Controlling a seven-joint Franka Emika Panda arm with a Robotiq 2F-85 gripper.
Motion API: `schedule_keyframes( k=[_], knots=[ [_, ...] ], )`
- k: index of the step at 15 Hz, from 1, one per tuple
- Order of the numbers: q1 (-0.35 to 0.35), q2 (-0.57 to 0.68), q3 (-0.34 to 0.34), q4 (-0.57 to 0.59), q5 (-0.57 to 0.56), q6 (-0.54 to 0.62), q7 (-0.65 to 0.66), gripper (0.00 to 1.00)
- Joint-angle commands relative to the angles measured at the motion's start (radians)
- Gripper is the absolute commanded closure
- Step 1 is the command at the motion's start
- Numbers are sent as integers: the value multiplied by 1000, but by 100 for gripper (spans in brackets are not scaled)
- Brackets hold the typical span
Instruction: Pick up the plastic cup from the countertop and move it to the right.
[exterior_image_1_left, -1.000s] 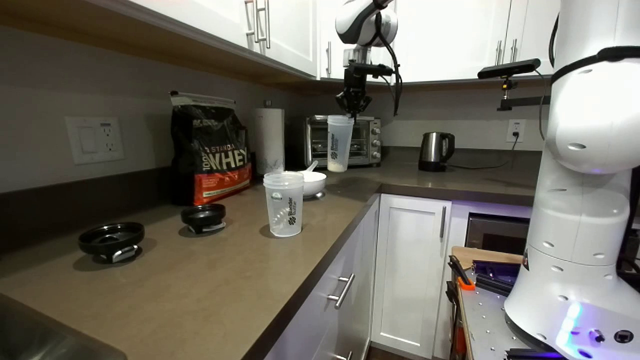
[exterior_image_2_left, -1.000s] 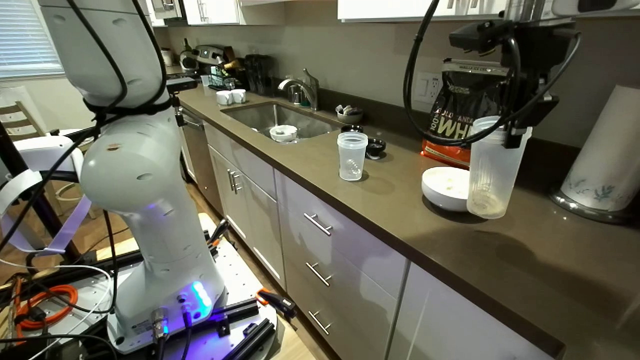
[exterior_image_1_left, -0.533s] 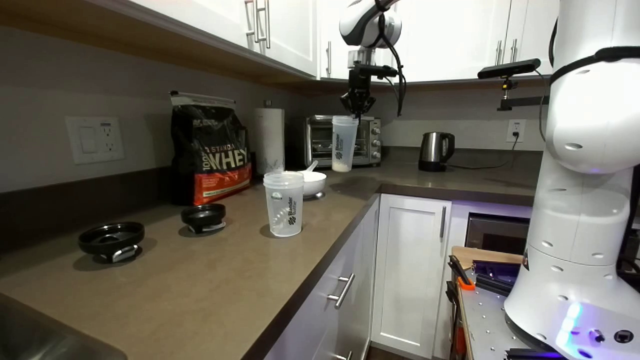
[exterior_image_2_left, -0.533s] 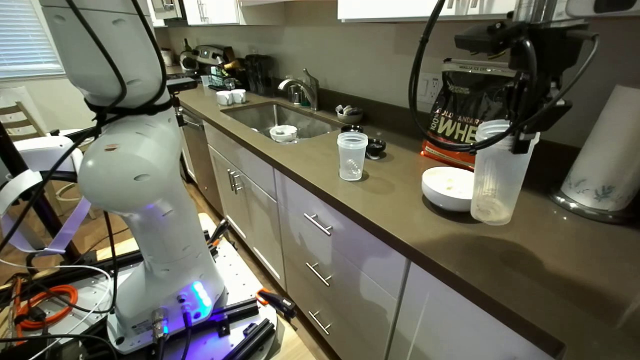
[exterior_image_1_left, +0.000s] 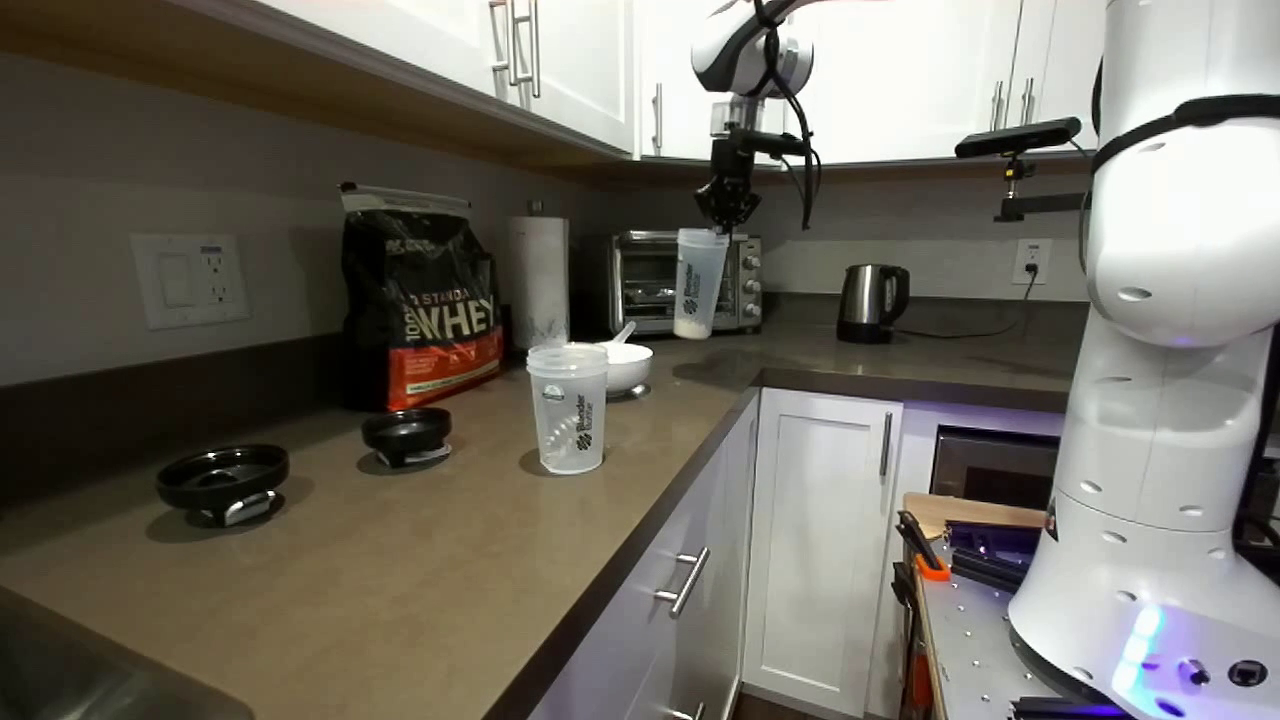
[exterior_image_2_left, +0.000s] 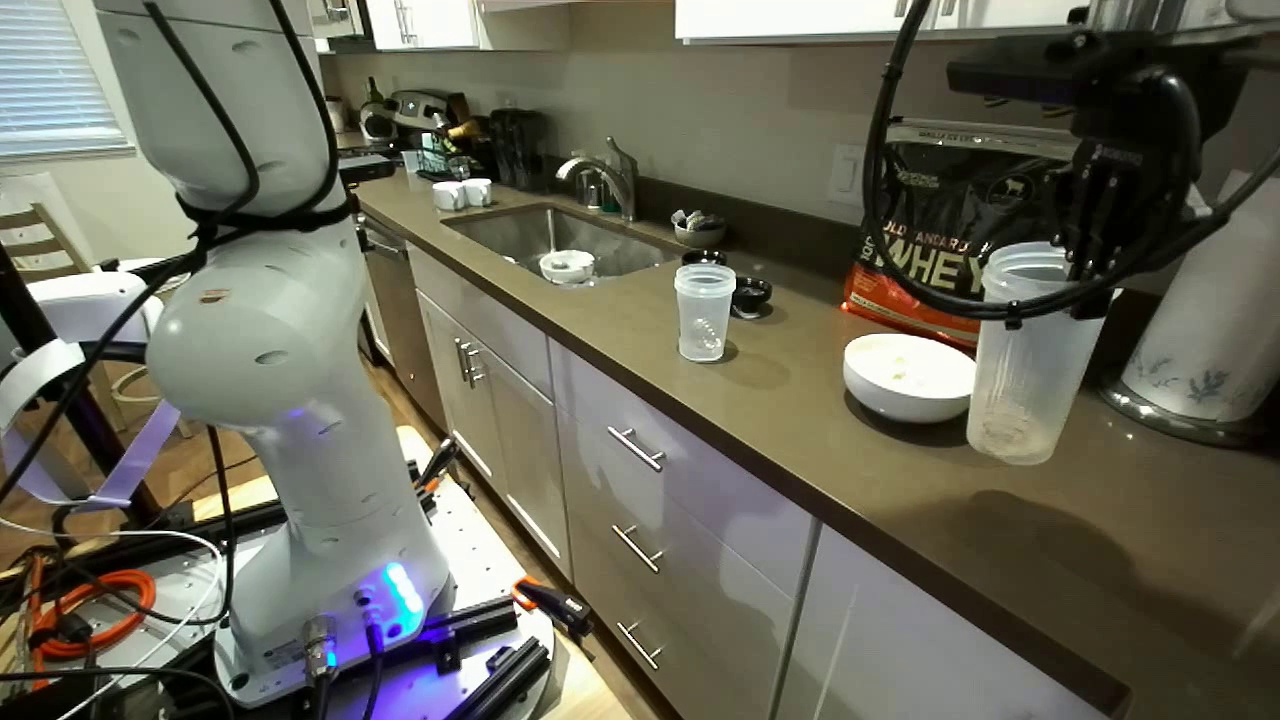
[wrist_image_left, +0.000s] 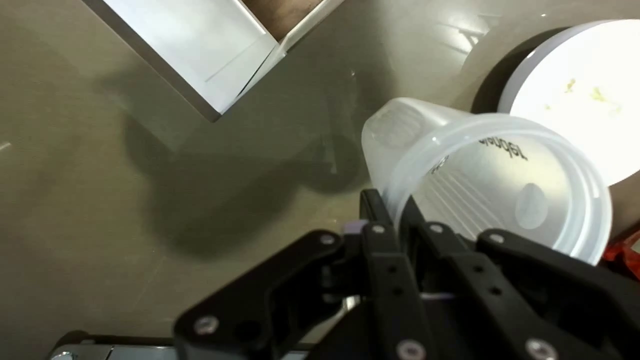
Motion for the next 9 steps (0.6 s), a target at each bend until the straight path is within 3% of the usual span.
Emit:
schedule_keyframes(
  k=[1, 9],
  knots=[
    [-35, 96, 7, 110, 67, -49, -91, 98],
    [-79, 248, 42, 244, 68, -91, -130, 98]
  ],
)
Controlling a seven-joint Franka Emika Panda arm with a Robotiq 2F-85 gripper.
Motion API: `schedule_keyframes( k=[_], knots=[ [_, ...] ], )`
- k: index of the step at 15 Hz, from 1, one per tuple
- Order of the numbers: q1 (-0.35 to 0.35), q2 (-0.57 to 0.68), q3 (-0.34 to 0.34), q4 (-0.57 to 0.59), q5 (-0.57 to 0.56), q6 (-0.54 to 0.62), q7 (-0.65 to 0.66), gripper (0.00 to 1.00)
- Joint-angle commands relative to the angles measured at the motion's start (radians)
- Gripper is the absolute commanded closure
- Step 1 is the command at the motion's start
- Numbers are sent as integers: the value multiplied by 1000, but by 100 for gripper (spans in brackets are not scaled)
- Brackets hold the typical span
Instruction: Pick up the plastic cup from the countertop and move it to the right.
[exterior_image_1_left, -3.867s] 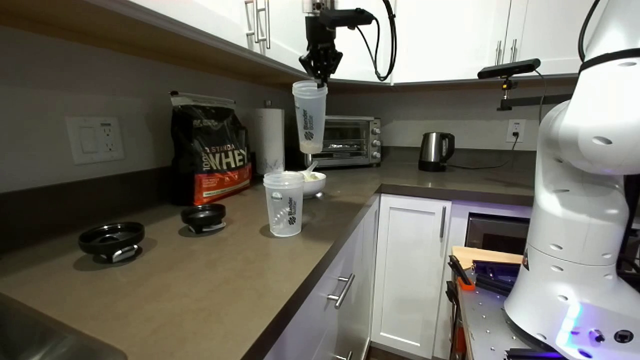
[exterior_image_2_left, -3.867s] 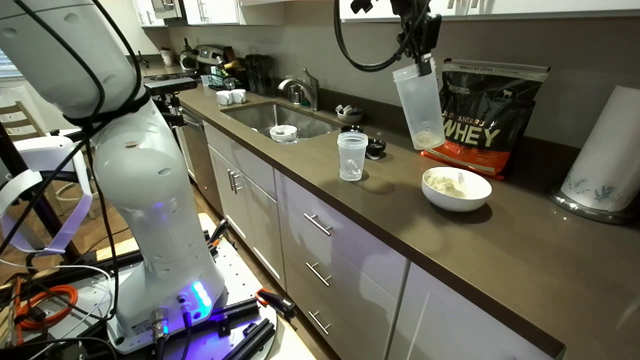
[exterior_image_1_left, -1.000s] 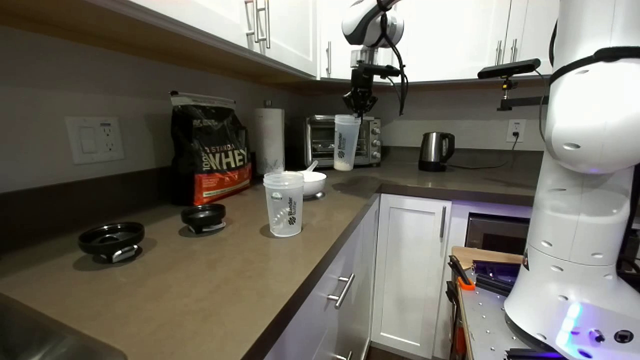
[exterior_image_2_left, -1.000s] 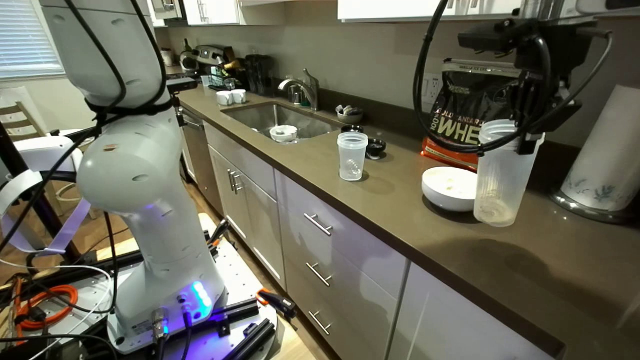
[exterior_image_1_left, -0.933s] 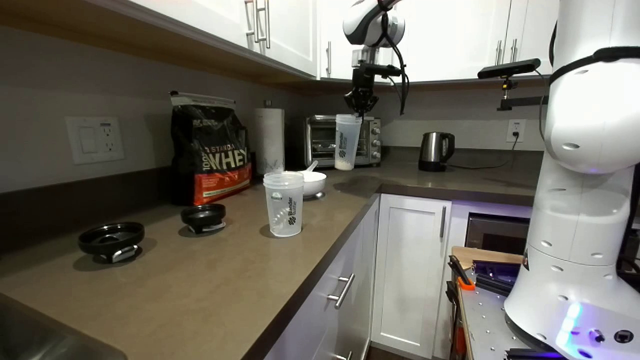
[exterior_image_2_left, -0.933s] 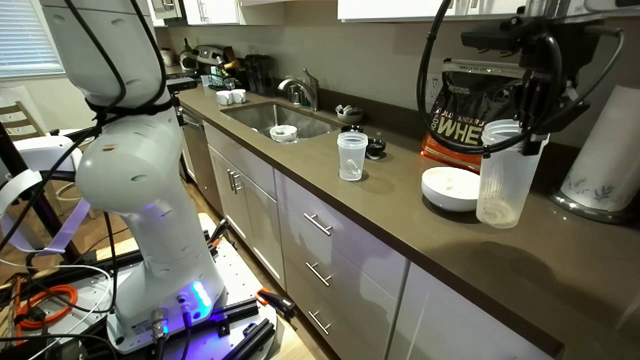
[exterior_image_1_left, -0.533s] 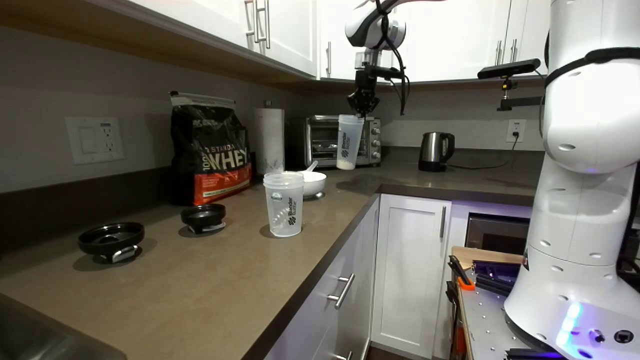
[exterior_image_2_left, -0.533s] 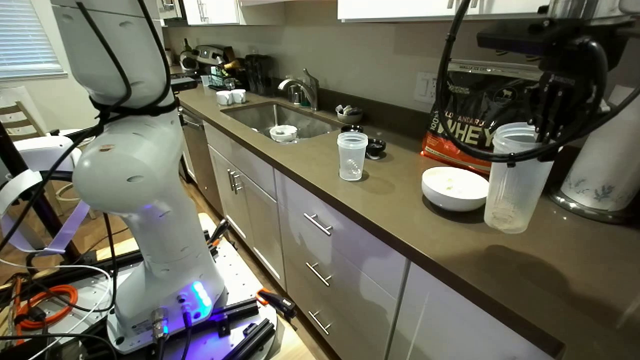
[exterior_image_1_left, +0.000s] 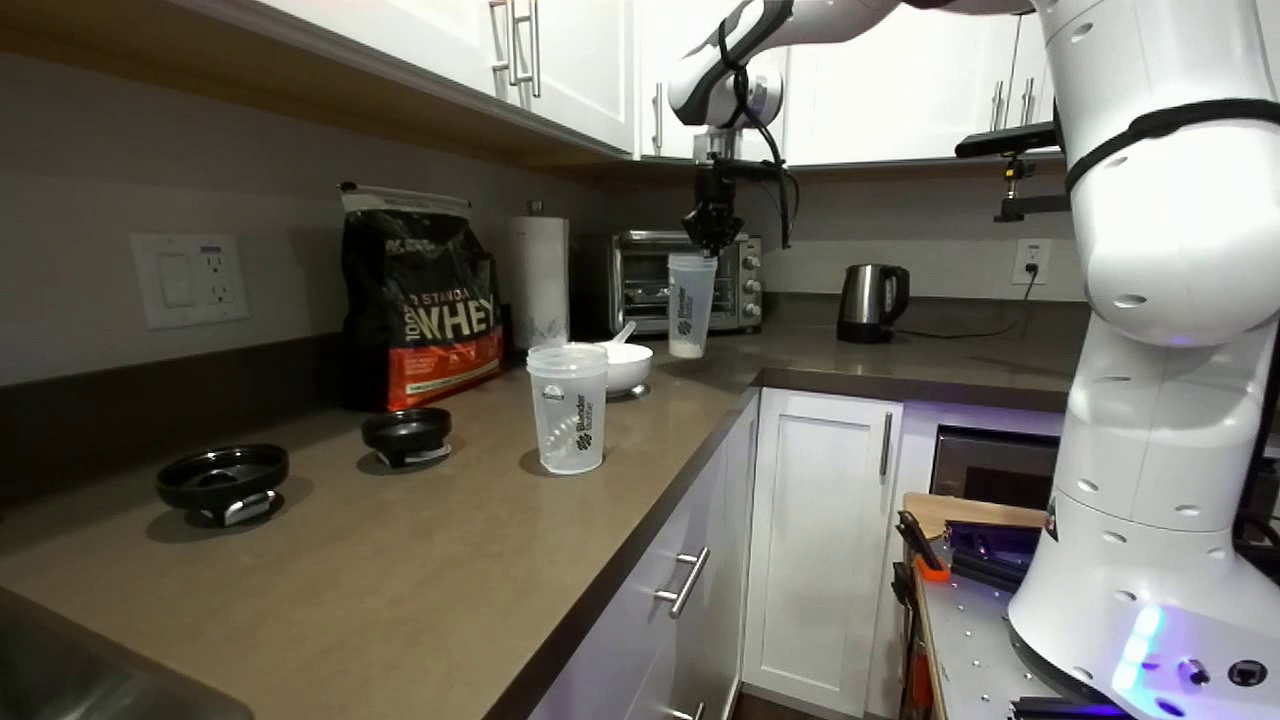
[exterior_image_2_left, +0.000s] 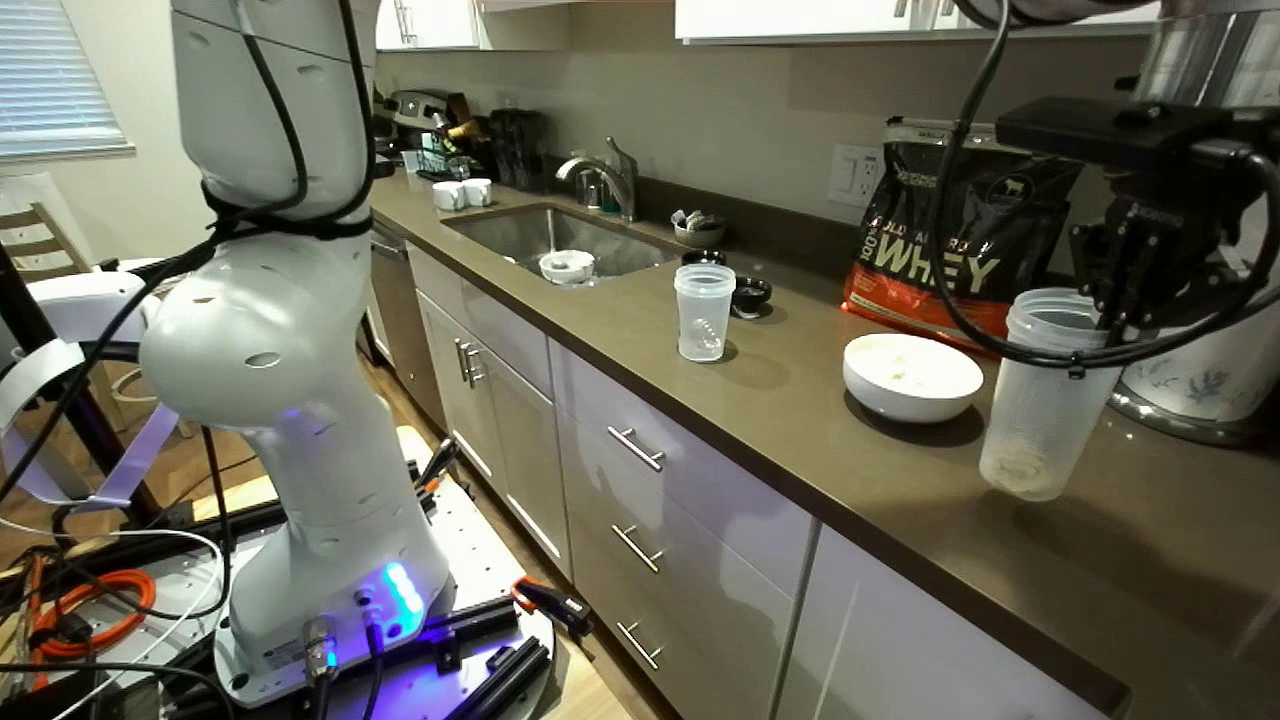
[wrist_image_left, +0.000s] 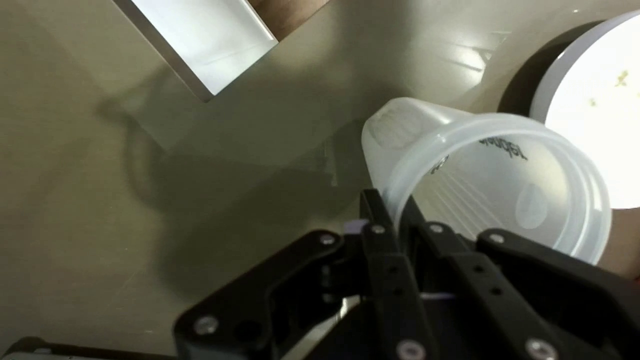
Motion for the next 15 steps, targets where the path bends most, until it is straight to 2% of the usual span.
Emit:
schedule_keyframes(
  k=[1, 15],
  knots=[
    [-44, 68, 29, 92, 22, -51, -48, 98],
    [-102, 161, 67, 189, 20, -120, -59, 98]
  ],
)
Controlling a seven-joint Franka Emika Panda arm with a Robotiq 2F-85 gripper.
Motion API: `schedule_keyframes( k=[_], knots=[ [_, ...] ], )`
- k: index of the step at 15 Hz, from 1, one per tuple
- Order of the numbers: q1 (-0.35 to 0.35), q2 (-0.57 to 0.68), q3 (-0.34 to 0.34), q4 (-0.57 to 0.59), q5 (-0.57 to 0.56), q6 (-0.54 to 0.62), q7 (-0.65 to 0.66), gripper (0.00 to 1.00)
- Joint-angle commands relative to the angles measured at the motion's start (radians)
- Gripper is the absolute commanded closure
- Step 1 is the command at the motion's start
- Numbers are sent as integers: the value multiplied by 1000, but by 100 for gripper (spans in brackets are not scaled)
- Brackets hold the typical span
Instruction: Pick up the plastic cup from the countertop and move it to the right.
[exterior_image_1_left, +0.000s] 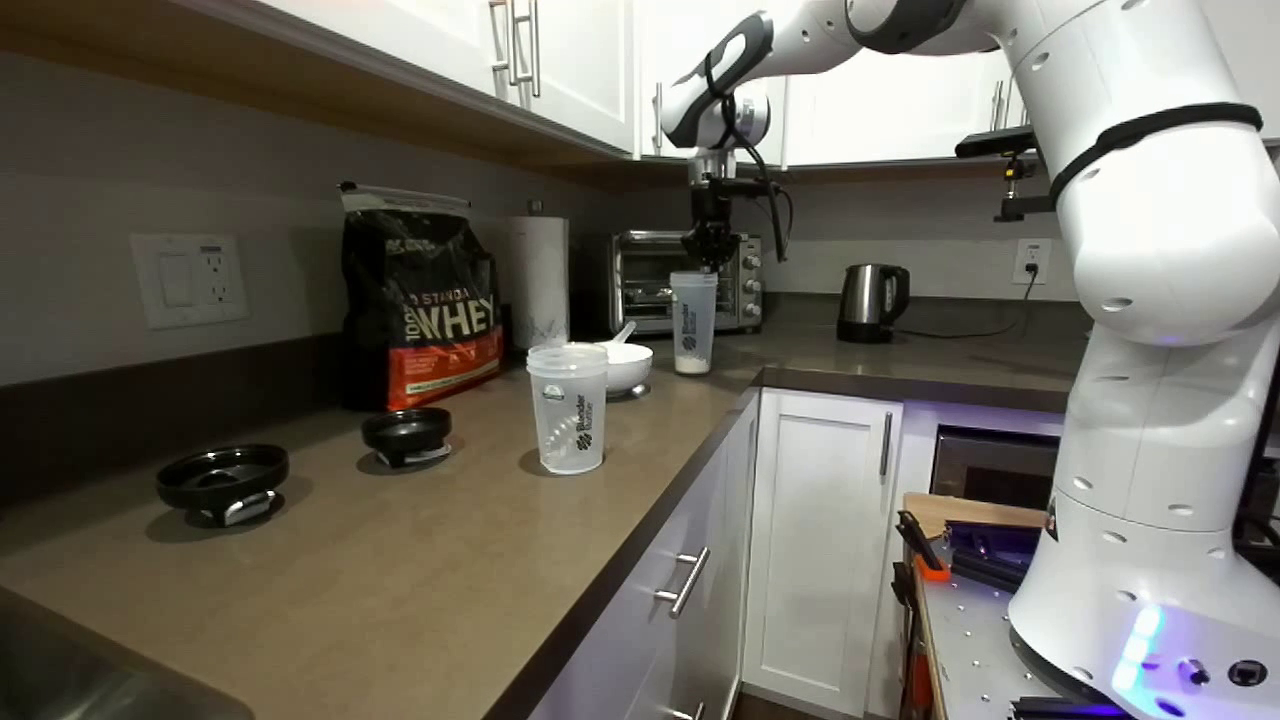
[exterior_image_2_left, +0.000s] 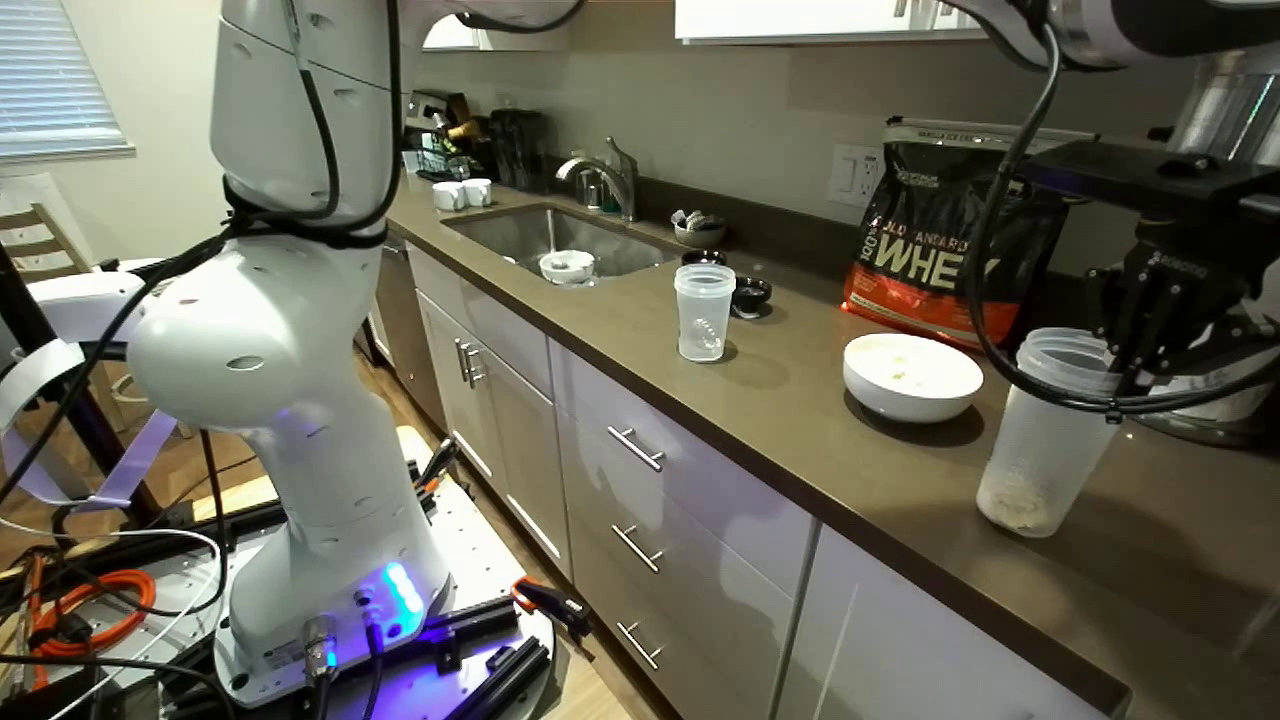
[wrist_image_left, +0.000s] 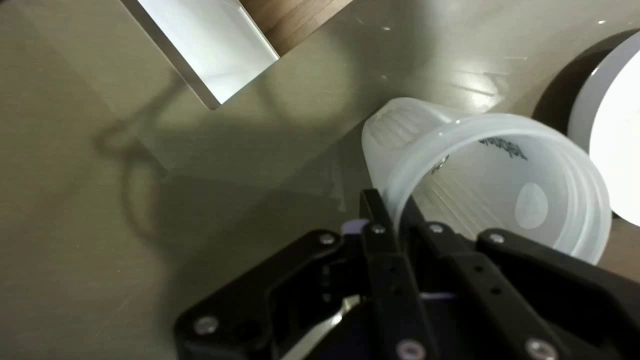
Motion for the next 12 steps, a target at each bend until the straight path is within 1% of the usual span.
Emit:
schedule_keyframes(
  k=[1, 9, 10, 11, 12],
  knots=[
    [-30, 34, 19, 62, 20, -42, -34, 98],
    [-42, 67, 29, 103, 17, -76, -36, 98],
    [-44, 68, 31, 110, 16, -96, -40, 78],
    [-46, 70, 32, 117, 14, -113, -41, 65],
    [-48, 70, 34, 121, 13, -126, -44, 60]
  ],
)
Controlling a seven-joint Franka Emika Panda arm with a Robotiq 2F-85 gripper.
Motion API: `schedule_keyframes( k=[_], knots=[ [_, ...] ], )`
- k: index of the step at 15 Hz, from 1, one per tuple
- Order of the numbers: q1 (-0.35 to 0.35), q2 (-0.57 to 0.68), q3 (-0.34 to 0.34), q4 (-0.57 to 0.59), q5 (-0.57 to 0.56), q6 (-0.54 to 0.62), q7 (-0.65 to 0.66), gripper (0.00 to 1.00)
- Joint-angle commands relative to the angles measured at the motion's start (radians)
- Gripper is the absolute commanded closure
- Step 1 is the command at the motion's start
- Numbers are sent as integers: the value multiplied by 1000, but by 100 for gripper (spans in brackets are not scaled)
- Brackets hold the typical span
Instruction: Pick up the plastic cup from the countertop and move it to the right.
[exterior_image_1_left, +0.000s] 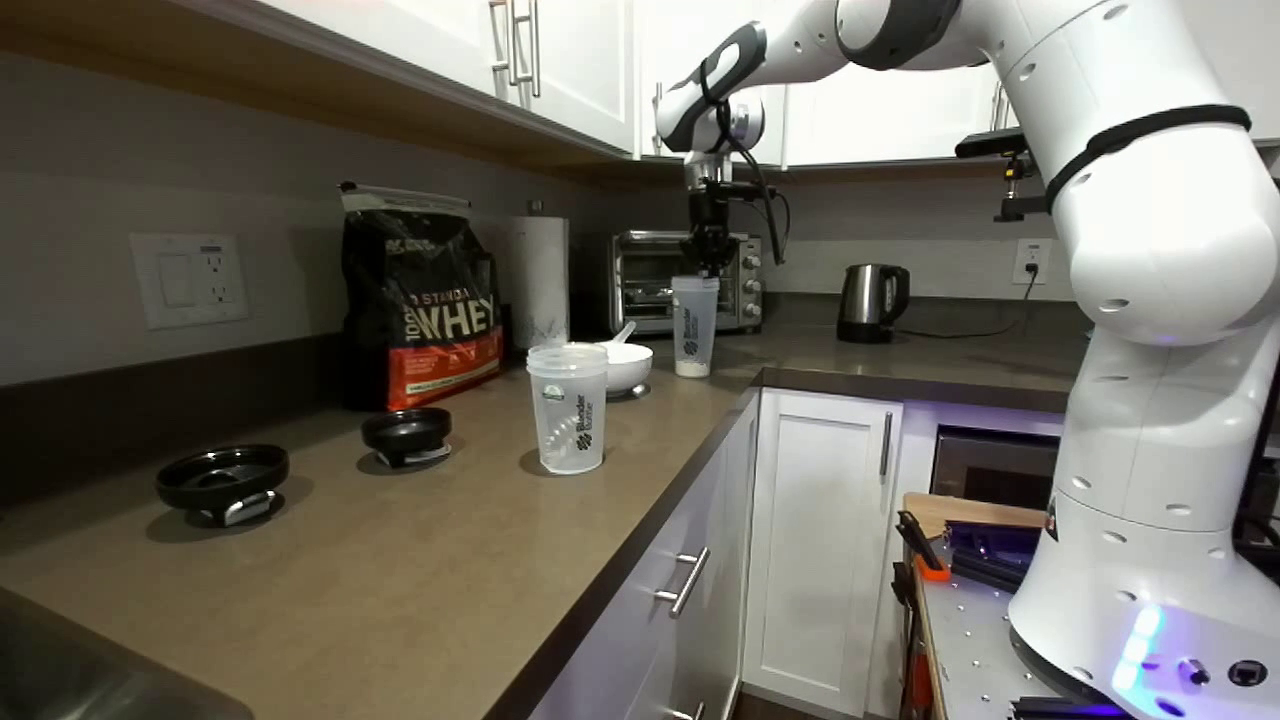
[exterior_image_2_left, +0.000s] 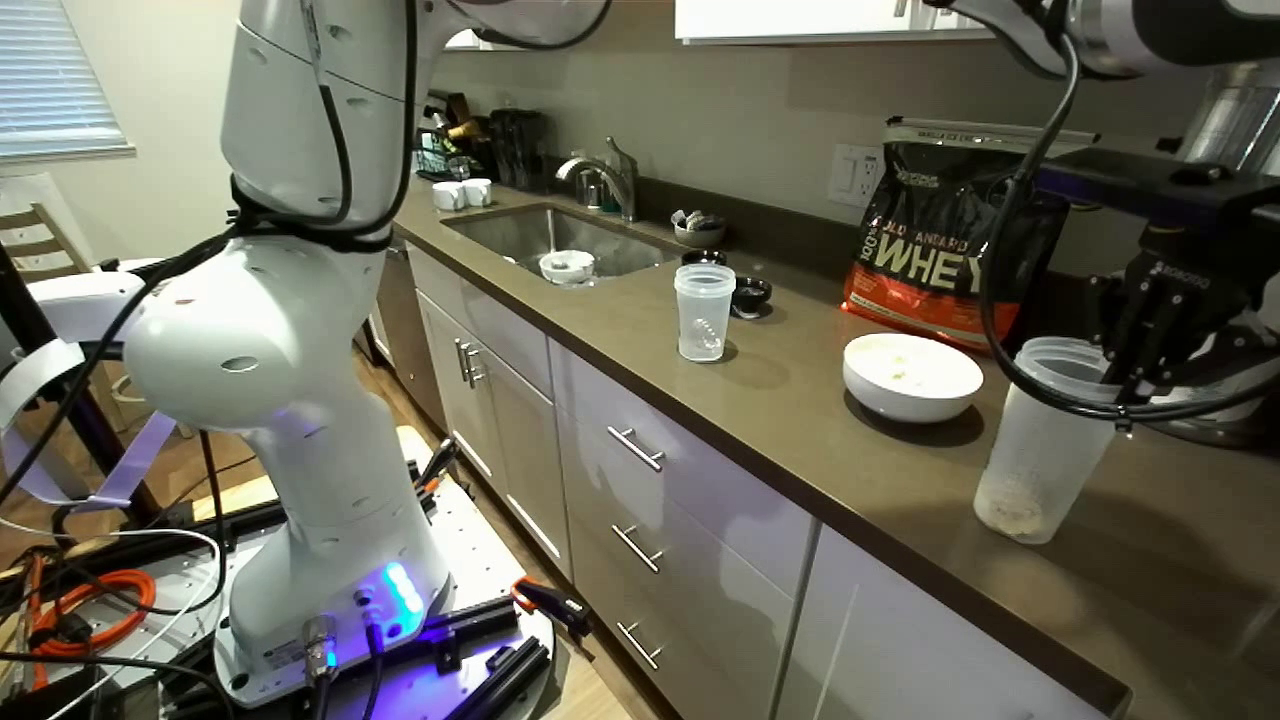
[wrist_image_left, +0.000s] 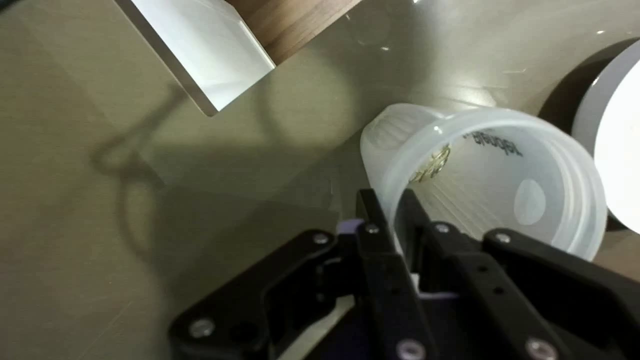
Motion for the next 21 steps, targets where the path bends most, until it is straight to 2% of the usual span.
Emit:
schedule_keyframes(
  k=[1, 9, 21],
  knots=[
    [-28, 21, 16, 61, 12, -79, -42, 54],
    [-18, -34, 17, 75, -8, -137, -78, 2],
    [2, -248, 52, -24, 16, -164, -298, 0]
  ],
)
